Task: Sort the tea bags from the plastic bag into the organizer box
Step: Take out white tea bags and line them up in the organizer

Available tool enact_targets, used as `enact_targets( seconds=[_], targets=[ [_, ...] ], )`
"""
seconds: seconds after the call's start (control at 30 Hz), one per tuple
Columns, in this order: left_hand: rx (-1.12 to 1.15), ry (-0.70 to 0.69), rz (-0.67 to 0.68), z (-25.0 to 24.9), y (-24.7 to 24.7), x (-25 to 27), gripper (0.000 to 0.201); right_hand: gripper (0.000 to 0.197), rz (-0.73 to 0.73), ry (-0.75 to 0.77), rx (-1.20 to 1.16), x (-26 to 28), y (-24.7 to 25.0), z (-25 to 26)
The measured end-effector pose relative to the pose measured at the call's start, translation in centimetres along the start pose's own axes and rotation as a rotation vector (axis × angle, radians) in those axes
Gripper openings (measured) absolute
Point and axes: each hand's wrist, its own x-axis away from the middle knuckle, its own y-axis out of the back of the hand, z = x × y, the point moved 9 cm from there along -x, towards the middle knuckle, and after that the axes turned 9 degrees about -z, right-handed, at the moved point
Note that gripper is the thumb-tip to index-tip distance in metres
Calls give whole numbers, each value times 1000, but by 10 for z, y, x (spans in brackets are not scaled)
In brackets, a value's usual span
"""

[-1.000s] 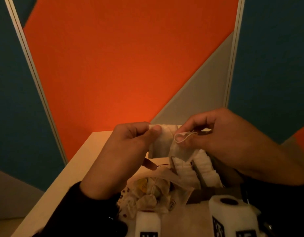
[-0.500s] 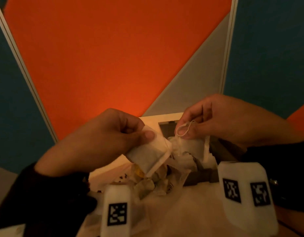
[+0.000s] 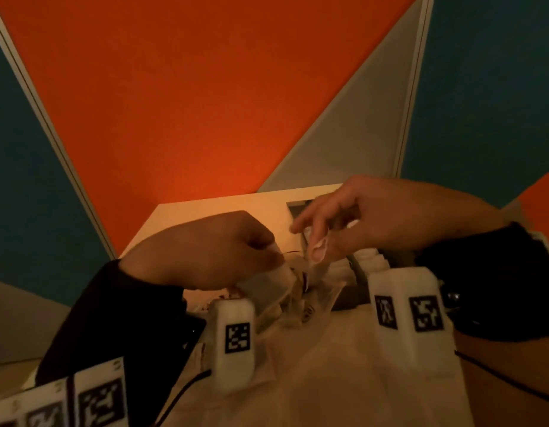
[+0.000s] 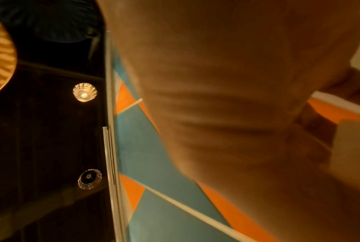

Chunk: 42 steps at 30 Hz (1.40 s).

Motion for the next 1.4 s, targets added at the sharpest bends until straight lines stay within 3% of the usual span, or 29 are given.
enact_targets(
  seconds=[0.13, 0.23, 0.43, 0.67, 0.77, 0.83, 0.9, 0.97, 1.07, 1.17, 1.27, 1.4],
  targets=[
    [-11, -91, -60, -8, 7, 1, 41, 3, 75, 79, 11, -9, -31, 20],
    [2, -139, -28, -6, 10, 4, 43, 7, 115, 88, -83, -12, -36, 18],
    [339, -232, 109, -10, 20, 19, 34, 7, 141, 66, -241, -9, -22, -3],
    [772, -205, 152, -8, 21, 17, 34, 7, -9, -219, 88, -23, -7, -78],
    [847, -104, 180, -7, 15, 8, 28, 2, -81, -378, 214, -26, 3, -119],
    [815, 26, 88, 6, 15, -2, 26, 4, -133, -437, 239, -24, 13, -131],
    [712, 89, -43, 17, 15, -12, 33, 5, -192, -409, 182, -20, 22, -122],
    [676, 59, -121, 13, 14, -15, 33, 5, -230, -315, 14, -18, 27, -97],
    [700, -29, -41, -2, 4, -13, 40, 17, -183, -151, -254, -16, 21, -52],
    [732, -59, 43, -12, -4, -7, 47, 21, -147, -87, -472, -18, 11, -27],
    [755, -65, 2, -19, -4, -5, 33, 11, -175, -64, -474, -23, 4, -20],
    [695, -85, -47, -21, -1, -7, 33, 18, -278, -116, -579, -28, 11, -34]
  ],
)
